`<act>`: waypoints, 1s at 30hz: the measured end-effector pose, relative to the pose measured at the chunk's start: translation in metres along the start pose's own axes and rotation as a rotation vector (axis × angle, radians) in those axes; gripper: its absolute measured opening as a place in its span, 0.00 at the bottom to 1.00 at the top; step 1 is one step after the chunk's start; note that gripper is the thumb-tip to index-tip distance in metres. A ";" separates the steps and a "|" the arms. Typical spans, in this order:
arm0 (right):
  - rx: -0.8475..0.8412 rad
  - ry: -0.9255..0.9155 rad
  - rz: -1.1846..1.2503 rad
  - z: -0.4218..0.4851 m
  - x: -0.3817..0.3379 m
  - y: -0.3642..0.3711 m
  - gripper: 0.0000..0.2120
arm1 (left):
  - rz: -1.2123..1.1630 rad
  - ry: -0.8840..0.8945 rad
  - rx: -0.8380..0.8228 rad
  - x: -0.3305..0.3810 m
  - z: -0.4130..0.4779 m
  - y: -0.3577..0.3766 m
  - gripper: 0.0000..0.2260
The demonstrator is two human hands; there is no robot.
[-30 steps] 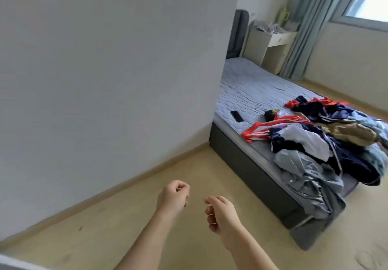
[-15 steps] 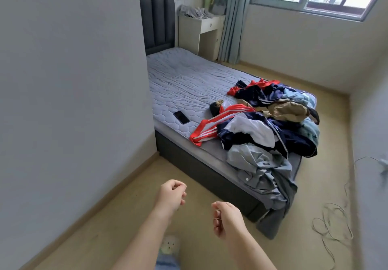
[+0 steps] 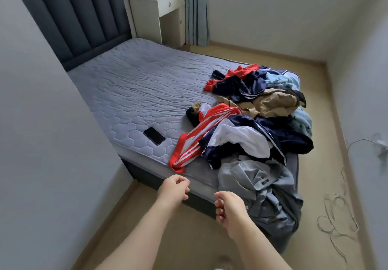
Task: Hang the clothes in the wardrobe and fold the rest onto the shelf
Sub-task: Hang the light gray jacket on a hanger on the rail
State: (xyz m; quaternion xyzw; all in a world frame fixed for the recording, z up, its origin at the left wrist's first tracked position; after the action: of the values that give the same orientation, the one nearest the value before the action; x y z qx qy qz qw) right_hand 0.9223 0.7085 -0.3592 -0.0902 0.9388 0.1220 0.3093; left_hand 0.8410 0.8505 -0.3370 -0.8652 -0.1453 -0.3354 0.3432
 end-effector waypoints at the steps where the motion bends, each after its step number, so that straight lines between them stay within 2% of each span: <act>1: 0.018 0.012 0.013 0.016 -0.013 -0.002 0.06 | 0.002 0.000 -0.007 0.013 0.017 0.007 0.06; 13: 0.107 0.138 -0.142 0.202 -0.158 -0.036 0.08 | 0.003 -0.140 -0.036 0.146 0.181 0.113 0.07; 21: 0.194 0.160 -0.384 0.317 -0.150 -0.094 0.08 | 0.086 -0.256 -0.150 0.143 0.268 0.219 0.09; 24: 0.267 0.118 -0.490 0.355 -0.142 -0.117 0.02 | 0.136 -0.293 -0.203 0.123 0.296 0.259 0.08; 27: 0.430 0.149 -0.647 0.386 -0.131 -0.142 0.19 | 0.165 -0.325 -0.240 0.103 0.320 0.293 0.09; 30: 0.503 0.195 -0.611 0.411 -0.122 -0.160 0.30 | 0.201 -0.315 -0.264 0.090 0.338 0.321 0.10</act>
State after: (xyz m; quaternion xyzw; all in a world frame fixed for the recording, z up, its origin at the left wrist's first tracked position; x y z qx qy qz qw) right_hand 1.2879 0.6844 -0.6338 -0.2977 0.8943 -0.2180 0.2532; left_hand 1.2241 0.8542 -0.6175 -0.9544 -0.0650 -0.1762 0.2318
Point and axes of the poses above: each hand's wrist, its own z-axis towards the middle knuckle, its own y-axis out of the palm, x = y × z, the point moved 4 cm from there along z, towards the middle knuckle, and after that the axes turned 12 degrees about z, right-handed, at the moved point
